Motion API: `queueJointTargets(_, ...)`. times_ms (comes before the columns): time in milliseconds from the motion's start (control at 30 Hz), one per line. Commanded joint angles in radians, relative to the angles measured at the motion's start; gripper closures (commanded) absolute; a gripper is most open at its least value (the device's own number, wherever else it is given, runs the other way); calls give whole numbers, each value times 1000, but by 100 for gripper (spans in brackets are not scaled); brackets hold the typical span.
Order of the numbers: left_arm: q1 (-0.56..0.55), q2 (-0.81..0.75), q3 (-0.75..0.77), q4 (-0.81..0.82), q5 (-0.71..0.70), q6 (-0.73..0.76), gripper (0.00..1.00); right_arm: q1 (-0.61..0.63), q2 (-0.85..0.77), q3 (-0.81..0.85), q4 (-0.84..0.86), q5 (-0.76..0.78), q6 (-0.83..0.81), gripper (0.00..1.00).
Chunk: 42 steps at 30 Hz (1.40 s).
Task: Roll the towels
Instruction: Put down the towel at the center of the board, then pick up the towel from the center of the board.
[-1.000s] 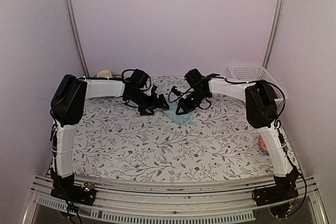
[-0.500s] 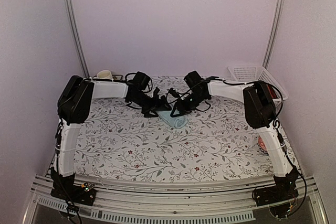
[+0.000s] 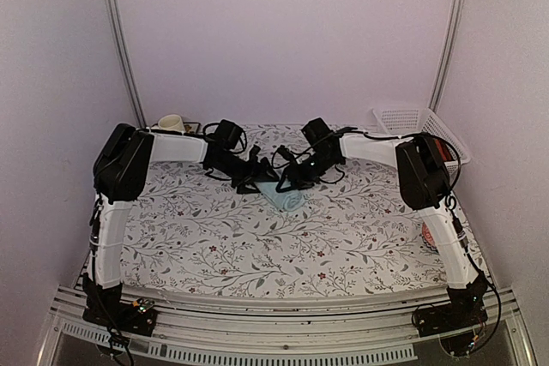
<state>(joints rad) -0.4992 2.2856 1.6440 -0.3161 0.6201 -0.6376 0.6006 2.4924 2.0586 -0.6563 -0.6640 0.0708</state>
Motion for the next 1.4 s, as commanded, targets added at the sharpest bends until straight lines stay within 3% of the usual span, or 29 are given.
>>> queueJointTargets(0,5,4,-9,3,18,-1,15,0,-30,-25,12,20,23,50)
queueJointTargets(533,4,15,-7,-10,26,11,15,-61,-92,-47,-34,32,47,40)
queueJointTargets(1367,-3,71,52,3,126,31,11,-58,31,-87,30,-215,120,34)
